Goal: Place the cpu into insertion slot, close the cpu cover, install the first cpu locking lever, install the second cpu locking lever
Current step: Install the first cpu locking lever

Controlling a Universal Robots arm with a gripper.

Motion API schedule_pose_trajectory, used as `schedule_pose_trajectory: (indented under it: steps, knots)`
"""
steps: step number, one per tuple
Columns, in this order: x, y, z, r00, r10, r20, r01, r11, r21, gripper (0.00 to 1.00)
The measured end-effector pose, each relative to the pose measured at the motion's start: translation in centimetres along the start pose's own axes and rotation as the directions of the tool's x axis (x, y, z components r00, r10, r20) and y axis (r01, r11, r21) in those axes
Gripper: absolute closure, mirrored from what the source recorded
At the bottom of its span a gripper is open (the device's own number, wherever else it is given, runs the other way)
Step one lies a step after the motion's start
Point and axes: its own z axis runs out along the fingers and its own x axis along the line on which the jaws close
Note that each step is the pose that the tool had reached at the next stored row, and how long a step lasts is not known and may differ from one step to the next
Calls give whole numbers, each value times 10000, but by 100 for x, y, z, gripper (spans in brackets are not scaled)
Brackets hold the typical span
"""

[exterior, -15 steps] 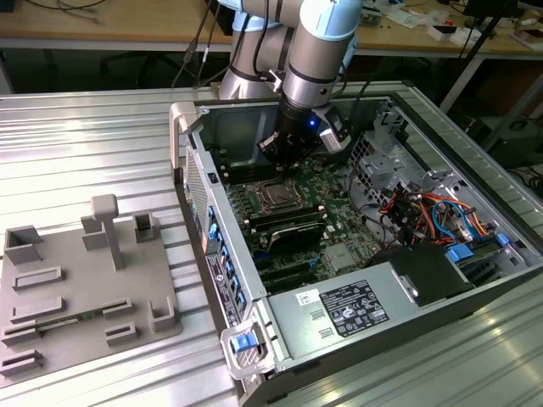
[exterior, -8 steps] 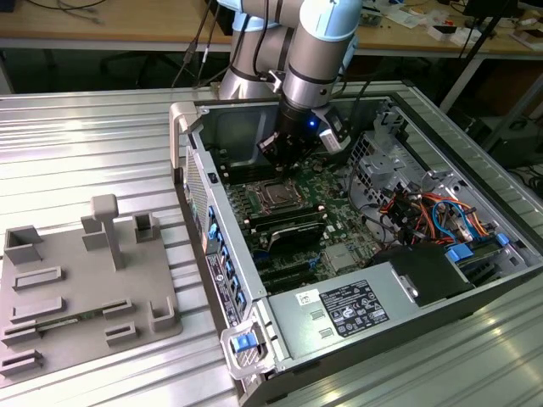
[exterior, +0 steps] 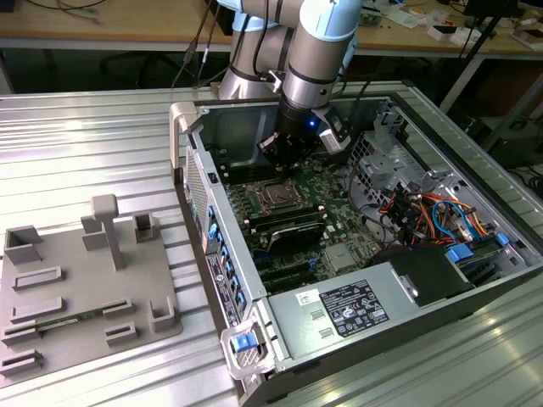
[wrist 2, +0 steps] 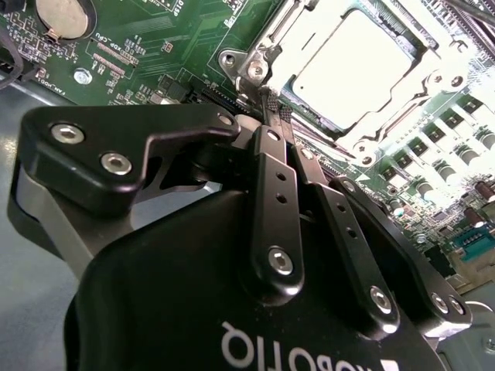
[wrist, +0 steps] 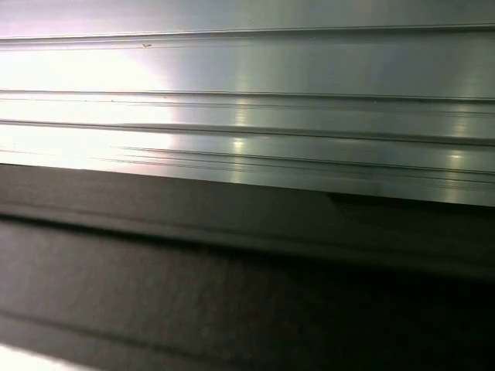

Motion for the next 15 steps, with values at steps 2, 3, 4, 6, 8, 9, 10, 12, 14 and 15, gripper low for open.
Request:
schedule_pose_trajectory:
  steps: [2,3,4,6,8,9,10,12,14,15]
  knots:
    - [0,0,-4,10000,0,0,0,10000,1,89]
    - [0,0,-6,10000,0,-1,0,10000,1,89]
    - [0,0,-7,10000,-1,-1,1,10000,1,89]
    - [0,0,-7,10000,0,0,0,10000,0,89]
    - [0,-1,-8,10000,-1,-1,1,10000,1,89]
    - [0,-2,-8,10000,-1,-1,1,10000,2,89]
    - [0,-3,-8,10000,-1,-1,1,10000,2,89]
    - [0,-7,-8,10000,-1,-1,1,10000,1,89]
    - [1,-11,-8,10000,-1,-1,1,10000,1,89]
    - [1,-13,-8,10000,-1,-1,1,10000,0,89]
